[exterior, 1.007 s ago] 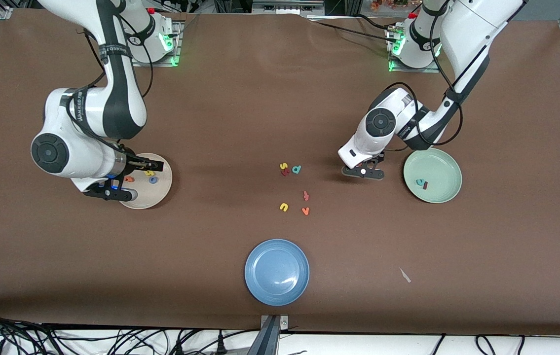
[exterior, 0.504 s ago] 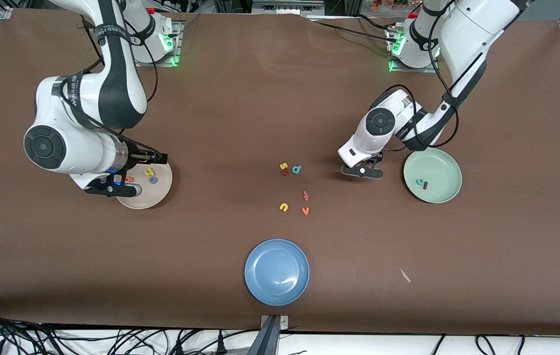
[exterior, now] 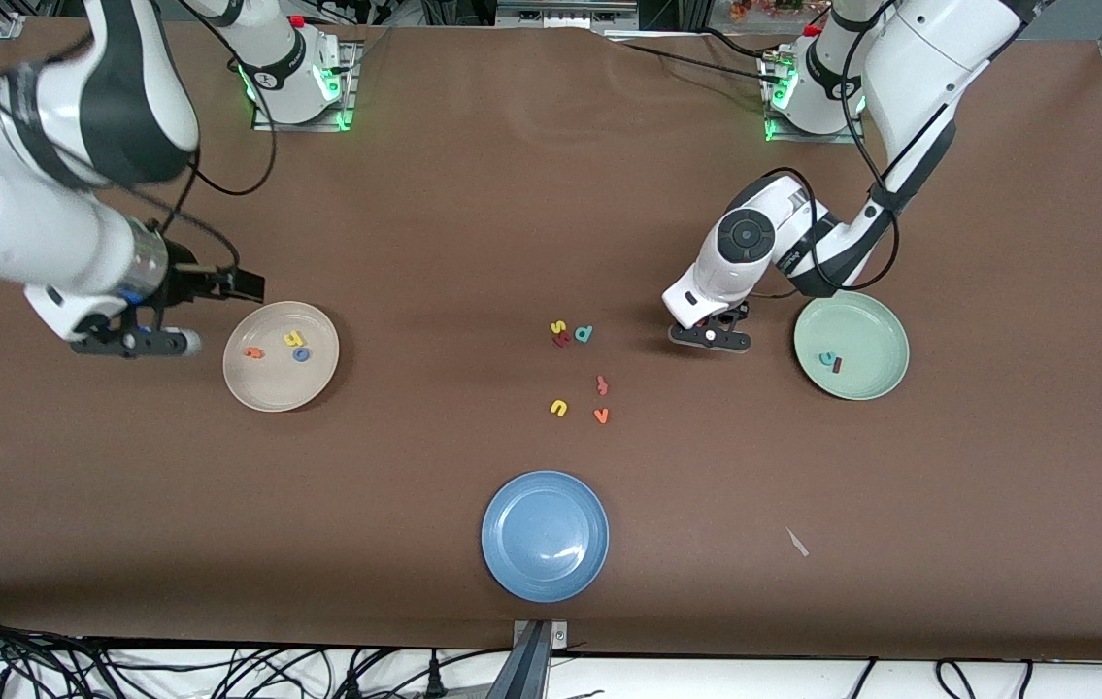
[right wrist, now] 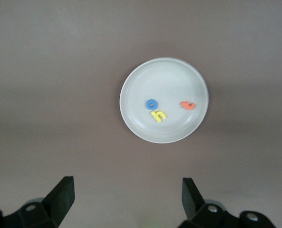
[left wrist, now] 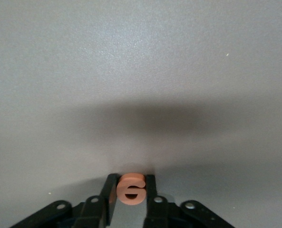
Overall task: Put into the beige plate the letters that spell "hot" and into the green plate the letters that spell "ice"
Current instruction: 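Grasp the orange 6 with the left gripper while the right gripper returns to rest, then carry the orange 6 to the green plate and open the left gripper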
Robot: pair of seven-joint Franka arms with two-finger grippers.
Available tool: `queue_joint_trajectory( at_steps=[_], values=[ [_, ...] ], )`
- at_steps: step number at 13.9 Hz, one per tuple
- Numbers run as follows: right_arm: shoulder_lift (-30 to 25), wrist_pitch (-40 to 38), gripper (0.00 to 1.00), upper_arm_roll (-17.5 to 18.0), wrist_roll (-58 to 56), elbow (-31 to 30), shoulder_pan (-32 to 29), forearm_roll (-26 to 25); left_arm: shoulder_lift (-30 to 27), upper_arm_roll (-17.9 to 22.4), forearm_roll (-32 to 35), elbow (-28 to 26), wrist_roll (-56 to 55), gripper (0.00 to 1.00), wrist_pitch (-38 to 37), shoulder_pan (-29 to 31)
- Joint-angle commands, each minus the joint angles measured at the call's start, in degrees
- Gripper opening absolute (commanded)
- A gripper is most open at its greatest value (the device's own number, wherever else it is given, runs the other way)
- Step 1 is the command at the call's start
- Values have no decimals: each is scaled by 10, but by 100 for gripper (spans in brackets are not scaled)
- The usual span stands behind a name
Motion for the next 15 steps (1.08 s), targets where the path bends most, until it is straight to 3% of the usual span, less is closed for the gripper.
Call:
queue_joint_trajectory(
  at_steps=[1,8,11,15],
  values=[
    [-102,20,100,36,-1,-58,-44,-17,-3,0,29,-6,-18,10,3,11],
    [-131,17,100,22,-1,-46,-62,-54,-4,-1,28,-5,-22,10,3,14],
    [-139,1,100,-11,-1,-42,-62,-35,-6,-1,28,-5,-22,10,2,14],
    [-140,1,100,-12,0,-43,-66,-36,-7,-1,28,-5,-21,10,2,14]
  ],
)
